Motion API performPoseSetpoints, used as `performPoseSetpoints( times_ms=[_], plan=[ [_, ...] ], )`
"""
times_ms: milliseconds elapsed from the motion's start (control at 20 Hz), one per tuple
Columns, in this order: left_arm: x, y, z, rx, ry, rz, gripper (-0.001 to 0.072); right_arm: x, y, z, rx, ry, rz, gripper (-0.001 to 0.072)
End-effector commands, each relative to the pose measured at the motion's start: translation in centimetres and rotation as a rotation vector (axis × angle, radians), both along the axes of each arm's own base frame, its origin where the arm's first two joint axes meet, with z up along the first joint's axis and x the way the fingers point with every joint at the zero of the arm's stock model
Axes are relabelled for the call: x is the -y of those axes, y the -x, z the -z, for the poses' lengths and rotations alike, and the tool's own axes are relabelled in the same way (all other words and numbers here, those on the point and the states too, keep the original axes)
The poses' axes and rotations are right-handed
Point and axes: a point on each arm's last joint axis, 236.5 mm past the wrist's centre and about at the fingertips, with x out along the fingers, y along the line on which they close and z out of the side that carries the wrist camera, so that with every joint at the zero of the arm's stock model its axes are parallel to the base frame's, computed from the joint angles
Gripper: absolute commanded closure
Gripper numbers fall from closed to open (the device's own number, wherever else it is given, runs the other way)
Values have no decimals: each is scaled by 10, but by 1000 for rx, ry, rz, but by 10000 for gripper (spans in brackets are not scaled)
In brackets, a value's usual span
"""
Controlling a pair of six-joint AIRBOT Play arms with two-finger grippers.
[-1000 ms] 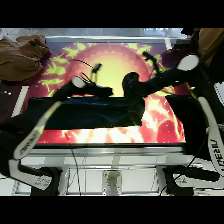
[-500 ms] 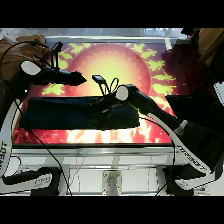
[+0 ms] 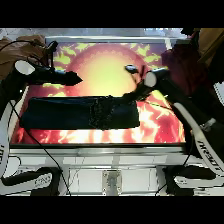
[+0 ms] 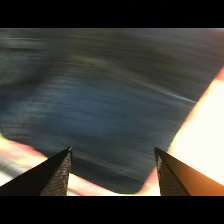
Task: Fold the clothes and pants, and hang the long-sleeved shirts on hangers.
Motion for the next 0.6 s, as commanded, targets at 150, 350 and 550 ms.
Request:
performPoseSetpoints(
  times_ms=[150,350,550],
  plan=[
    [-3,-1,-1,0,0,-9,692,70,-16,21,-230,-566,231,145],
    [-3,-1,-1,-1,4,-9,692,94,-23,69,-373,-691,343,8],
    [-3,-1,-1,-18,16,-28,692,62,5,109,-545,-746,218,11]
  ],
)
